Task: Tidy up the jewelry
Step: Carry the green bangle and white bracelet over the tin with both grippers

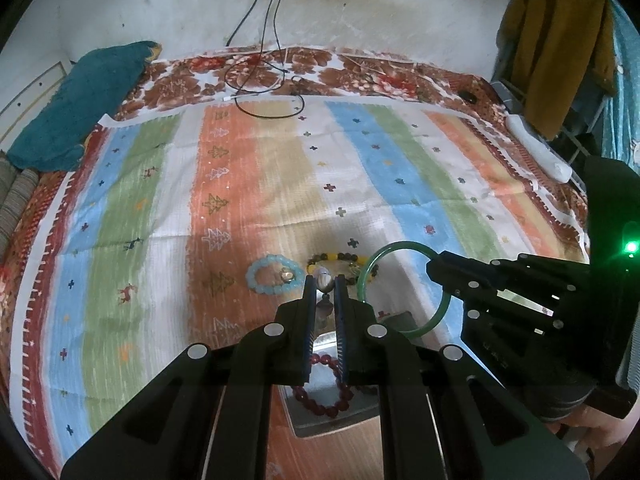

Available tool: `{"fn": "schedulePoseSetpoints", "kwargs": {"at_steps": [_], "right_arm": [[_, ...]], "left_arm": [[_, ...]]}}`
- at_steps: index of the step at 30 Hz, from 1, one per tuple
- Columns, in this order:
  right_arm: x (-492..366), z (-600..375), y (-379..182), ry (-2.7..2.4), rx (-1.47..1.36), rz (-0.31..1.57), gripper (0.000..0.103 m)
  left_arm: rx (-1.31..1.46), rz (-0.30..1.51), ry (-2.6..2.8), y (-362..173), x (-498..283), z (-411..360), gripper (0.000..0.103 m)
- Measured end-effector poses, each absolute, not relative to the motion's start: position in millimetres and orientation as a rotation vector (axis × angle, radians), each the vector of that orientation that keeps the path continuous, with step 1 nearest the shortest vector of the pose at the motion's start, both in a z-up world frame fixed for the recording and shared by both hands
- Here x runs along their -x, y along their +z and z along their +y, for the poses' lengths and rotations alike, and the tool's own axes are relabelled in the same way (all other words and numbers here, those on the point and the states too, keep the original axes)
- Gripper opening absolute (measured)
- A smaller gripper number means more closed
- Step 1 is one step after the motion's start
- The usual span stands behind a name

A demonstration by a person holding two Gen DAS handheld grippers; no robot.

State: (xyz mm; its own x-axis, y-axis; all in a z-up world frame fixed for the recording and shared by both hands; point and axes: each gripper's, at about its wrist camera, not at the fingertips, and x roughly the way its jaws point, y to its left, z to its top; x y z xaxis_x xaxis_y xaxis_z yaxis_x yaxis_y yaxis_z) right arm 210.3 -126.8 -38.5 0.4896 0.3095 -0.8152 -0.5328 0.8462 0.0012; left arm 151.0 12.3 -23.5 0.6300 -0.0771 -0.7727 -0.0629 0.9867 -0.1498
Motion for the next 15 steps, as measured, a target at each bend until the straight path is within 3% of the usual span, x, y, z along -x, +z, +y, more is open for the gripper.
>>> {"fn": "schedulePoseSetpoints", "kwargs": {"at_steps": [15], "right_arm": [[-183,-134,-39,0.533,0.274,0.932,0.009]], "left_arm": [[0.168,0.882,-0.021,-25,-120,6,0.008]]}}
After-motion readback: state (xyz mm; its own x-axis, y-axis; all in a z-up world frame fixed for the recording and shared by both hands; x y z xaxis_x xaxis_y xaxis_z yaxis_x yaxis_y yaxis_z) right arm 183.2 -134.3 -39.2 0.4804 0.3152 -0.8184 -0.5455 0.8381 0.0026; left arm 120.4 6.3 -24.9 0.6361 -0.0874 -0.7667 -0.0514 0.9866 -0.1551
